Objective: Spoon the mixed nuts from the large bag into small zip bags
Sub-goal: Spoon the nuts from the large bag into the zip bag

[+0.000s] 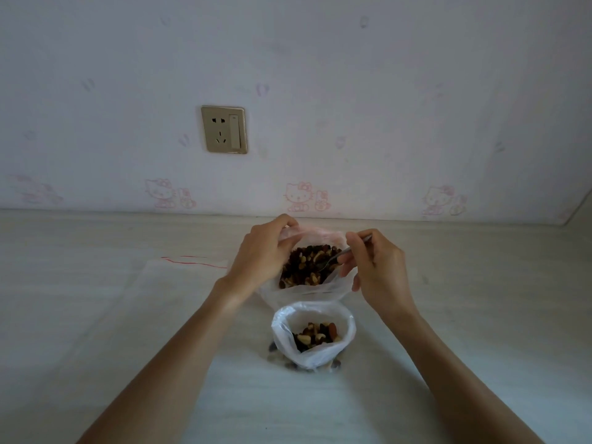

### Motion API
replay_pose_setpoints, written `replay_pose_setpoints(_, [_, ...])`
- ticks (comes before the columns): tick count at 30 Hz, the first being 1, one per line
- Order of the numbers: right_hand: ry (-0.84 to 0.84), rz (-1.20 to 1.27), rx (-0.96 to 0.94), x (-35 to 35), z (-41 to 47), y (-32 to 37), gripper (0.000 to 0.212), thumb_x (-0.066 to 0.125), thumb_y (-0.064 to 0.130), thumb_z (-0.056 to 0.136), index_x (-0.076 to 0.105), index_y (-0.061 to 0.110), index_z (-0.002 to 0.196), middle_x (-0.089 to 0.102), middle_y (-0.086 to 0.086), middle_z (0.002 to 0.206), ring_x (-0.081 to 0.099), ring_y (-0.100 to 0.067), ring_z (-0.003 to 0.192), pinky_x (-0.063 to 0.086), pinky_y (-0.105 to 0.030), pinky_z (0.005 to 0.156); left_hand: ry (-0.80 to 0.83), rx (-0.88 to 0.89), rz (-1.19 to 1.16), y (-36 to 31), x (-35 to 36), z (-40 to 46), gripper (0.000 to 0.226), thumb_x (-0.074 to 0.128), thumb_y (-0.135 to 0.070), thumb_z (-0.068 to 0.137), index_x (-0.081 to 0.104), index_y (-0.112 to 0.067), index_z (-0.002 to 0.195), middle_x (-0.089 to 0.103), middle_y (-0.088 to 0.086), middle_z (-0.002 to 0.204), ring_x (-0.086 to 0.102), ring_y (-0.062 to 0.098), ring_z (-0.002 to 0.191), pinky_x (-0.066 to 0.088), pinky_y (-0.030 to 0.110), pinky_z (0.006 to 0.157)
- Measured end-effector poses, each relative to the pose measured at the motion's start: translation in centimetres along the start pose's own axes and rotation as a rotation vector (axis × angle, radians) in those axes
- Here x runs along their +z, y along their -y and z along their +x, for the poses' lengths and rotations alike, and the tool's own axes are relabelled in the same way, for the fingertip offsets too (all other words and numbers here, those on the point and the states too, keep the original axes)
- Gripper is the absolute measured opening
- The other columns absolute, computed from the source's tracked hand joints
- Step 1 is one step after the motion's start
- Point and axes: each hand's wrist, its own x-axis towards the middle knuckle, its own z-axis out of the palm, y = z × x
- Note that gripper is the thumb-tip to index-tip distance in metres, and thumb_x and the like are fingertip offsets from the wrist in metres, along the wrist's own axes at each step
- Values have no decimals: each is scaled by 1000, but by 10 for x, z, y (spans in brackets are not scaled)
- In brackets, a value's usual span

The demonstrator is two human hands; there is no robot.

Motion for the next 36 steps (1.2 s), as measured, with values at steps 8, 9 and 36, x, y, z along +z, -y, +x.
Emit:
replay_pose_setpoints(8, [100,163,222,8,-3,-4,23,57,23,106,70,5,98,78,-7,78,74,-30,59,53,-31,43,53,-33,-64,-2,-3,3,24,65,-38,100,63,-26,121,73,-4,104,72,21,75,59,38,72])
replay_pose_setpoints(9, [107,205,272,7,-3,-4,24,57,22,106,71,3,99,78,-9,79,74,-31,60,53,-31,43,56,-36,-74,-3,-3,3,24,65,-38,100,63,-26,121,74,-2,106,72,21,78,59,40,75])
replay_pose_setpoints(36, [54,493,351,-20,-6,7,24,54,18,107,68,-2,110,78,-19,93,75,-31,71,56,-34,48,80,-109,-92,-7,-21,4,32,66,-36,100,64,-25,130,66,-9,130,61,7,120,40,15,94])
